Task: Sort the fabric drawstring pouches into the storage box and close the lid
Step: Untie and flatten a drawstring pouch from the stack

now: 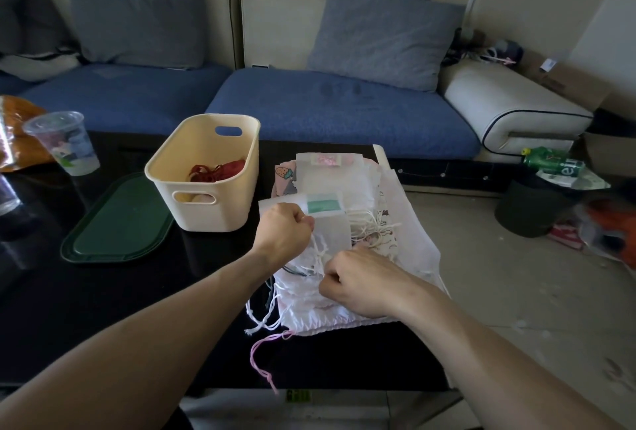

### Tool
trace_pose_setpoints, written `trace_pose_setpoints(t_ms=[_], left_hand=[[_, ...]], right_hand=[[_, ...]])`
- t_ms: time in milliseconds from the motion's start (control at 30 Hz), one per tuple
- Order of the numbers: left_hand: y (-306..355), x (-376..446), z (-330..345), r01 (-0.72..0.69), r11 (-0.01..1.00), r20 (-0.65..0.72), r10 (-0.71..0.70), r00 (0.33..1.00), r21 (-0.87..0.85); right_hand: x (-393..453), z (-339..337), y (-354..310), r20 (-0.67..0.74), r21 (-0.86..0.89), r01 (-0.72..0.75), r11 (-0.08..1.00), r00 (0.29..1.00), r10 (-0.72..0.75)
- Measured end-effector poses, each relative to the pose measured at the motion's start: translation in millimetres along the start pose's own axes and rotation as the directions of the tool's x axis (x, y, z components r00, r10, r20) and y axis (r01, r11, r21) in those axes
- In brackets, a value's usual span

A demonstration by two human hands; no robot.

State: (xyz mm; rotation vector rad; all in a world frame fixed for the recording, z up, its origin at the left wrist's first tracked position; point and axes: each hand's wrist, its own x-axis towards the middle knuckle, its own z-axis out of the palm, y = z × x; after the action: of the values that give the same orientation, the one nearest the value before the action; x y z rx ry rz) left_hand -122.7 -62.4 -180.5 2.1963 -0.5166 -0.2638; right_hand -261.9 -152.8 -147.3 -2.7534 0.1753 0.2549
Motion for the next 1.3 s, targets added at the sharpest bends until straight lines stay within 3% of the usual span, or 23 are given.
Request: trace_pose_setpoints(t_ms=[233,467,600,733,833,900,967,1000,1067,1133,1200,1300], left_hand=[[-1.8,2.7,3.1,-0.022,0.999,-0.02,0.021,1.0,-0.047],[-0.5,2.7,0.9,-0.072,0.995,-0.101,0.064,0.993,-0.072],[2.0,-0.7,-1.9,-0.075,0.983,-0.085,0.061,0.994,-0.169],[1.0,-6.1,-16.7,-0.145,0.978,0.038,0.153,0.988,-0.148],[-2.1,-14.4,-30.5,-0.121,0.966,0.302,0.189,0.934,-0.23],[-2.6,-22.6,-36.5,-0.224,0.973,0.433,0.228,0.872,-0.061],[-4.3,-25.8,-34.6,-0.404,0.899,0.395,0.313,0.864,0.17],[-3.0,-26.8,-33.7,-0.46,0.864,0.332,0.381,0.863,0.203],[0.8,-26.8,-34.4,-0.475,0.875,0.225,0.446,0.866,0.093],[5.8,-25.7,-38.7,-0.385,0.918,0.235,0.396,0.888,-0.092],[9.9,-27.1,-44.3,-0.261,0.925,0.283,0.338,0.898,-0.275],[12.6,-30.2,-46.9,-0.1,0.855,0.353,0.313,0.882,-0.509]], right_hand=[[-4.5,-1.8,-2.2,0.015,-0.03,0.054,0.998,0.998,-0.054],[0.0,-7.7,4.0,0.068,0.085,0.041,0.996,0.997,-0.047],[1.4,-10.3,18.9,0.081,0.251,-0.004,0.968,0.997,-0.017],[-6.6,-11.6,32.6,-0.06,0.427,-0.019,0.904,0.997,0.05],[-9.3,-23.0,41.6,-0.197,0.528,0.044,0.848,0.978,0.071],[-12.4,-29.6,46.3,-0.256,0.624,0.103,0.774,0.963,0.079],[-14.0,-31.5,51.1,-0.317,0.699,0.168,0.695,0.944,0.09],[-13.3,-31.6,52.5,-0.36,0.73,0.209,0.65,0.927,0.105],[-8.5,-32.0,54.3,-0.472,0.766,0.302,0.567,0.863,0.179],[-4.7,-33.4,56.1,-0.546,0.736,0.317,0.599,0.801,0.247],[-1.5,-32.0,58.8,-0.483,0.723,0.242,0.647,0.847,0.223],[4.9,-22.0,62.7,-0.319,0.778,0.176,0.603,0.938,0.137]])
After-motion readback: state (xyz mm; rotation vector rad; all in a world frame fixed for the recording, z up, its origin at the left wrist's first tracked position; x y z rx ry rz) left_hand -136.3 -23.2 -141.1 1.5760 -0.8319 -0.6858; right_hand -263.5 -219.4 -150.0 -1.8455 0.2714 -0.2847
